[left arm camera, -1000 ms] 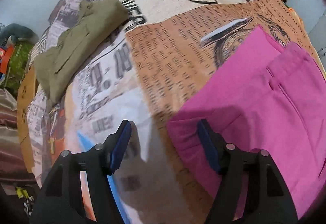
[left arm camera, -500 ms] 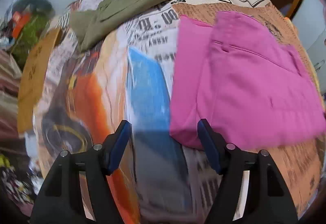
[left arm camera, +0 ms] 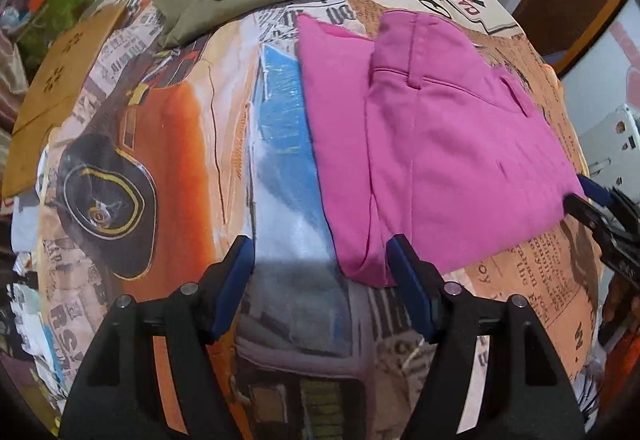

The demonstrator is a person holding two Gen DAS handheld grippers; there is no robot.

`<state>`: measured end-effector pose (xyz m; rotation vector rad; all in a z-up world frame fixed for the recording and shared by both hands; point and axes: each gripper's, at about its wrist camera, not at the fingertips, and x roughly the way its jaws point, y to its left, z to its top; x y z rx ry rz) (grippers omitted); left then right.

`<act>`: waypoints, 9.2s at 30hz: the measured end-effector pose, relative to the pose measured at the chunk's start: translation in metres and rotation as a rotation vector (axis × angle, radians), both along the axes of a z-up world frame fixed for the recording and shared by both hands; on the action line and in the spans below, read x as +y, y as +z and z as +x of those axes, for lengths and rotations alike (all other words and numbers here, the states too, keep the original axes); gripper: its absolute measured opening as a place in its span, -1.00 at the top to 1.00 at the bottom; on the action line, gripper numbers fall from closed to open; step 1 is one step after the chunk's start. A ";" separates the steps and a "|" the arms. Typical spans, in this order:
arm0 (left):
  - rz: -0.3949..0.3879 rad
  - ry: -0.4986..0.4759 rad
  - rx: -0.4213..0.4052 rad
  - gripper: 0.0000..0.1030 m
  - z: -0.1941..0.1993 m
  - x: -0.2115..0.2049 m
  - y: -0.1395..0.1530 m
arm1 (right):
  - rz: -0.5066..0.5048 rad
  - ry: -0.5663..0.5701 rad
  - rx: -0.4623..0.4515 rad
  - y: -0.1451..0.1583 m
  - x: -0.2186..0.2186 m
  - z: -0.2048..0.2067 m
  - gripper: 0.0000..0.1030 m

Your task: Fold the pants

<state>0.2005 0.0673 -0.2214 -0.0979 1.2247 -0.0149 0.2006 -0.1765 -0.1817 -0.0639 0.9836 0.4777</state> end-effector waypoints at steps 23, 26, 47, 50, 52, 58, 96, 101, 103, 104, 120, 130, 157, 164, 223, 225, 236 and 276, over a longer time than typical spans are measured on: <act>-0.039 -0.127 -0.143 -0.25 0.089 -0.010 0.045 | 0.059 0.049 -0.006 0.020 0.022 0.082 -0.09; -0.050 -0.154 -0.120 -0.02 0.101 -0.015 0.034 | 0.048 0.062 0.020 0.007 0.029 0.094 -0.09; -0.028 -0.146 -0.104 0.58 0.140 -0.021 0.000 | -0.026 0.077 -0.077 -0.006 0.039 0.095 0.75; -0.058 -0.149 -0.055 0.52 0.146 -0.016 -0.009 | -0.038 0.069 -0.021 -0.016 0.037 0.104 0.73; -0.067 -0.142 -0.056 0.42 0.144 -0.011 -0.001 | -0.023 0.054 0.017 -0.015 0.034 0.107 0.68; -0.013 -0.159 -0.134 0.37 0.114 -0.004 0.039 | 0.026 0.057 0.047 0.009 0.025 0.097 0.58; -0.014 -0.083 -0.200 -0.09 0.049 0.024 0.050 | 0.030 -0.042 0.028 0.026 -0.023 0.042 0.20; -0.059 -0.101 -0.195 -0.27 0.064 0.010 0.043 | 0.059 -0.010 0.000 0.024 -0.006 0.045 0.01; -0.066 -0.109 -0.165 -0.27 0.071 0.006 0.031 | 0.065 -0.007 0.012 0.018 -0.001 0.048 -0.04; -0.062 -0.109 -0.148 -0.27 0.075 0.004 0.024 | 0.065 -0.007 0.023 0.012 0.001 0.050 -0.04; -0.196 -0.089 -0.065 -0.34 0.102 0.004 -0.016 | 0.149 -0.036 0.144 -0.024 -0.004 0.069 -0.05; -0.263 -0.075 -0.048 -0.33 0.122 0.000 -0.024 | 0.215 -0.040 0.181 -0.029 -0.009 0.078 -0.06; -0.045 -0.110 -0.135 0.65 0.097 -0.030 0.028 | 0.216 -0.010 0.045 0.025 0.008 0.064 0.76; -0.023 -0.093 -0.238 0.68 0.083 -0.014 0.081 | 0.235 0.029 -0.046 0.065 0.021 0.061 0.76; 0.106 0.284 -0.167 0.71 0.323 0.235 -0.045 | 0.066 0.120 -0.116 0.007 0.233 0.306 0.47; 0.066 0.288 -0.167 0.71 0.317 0.240 -0.044 | 0.033 0.117 -0.129 0.007 0.230 0.304 0.33; 0.028 0.201 -0.318 0.70 0.256 0.197 0.056 | 0.023 0.161 -0.229 0.072 0.210 0.257 0.15; 0.182 0.137 -1.149 -0.73 -0.153 0.017 0.306 | 0.418 0.166 -0.853 0.285 0.112 -0.087 -0.32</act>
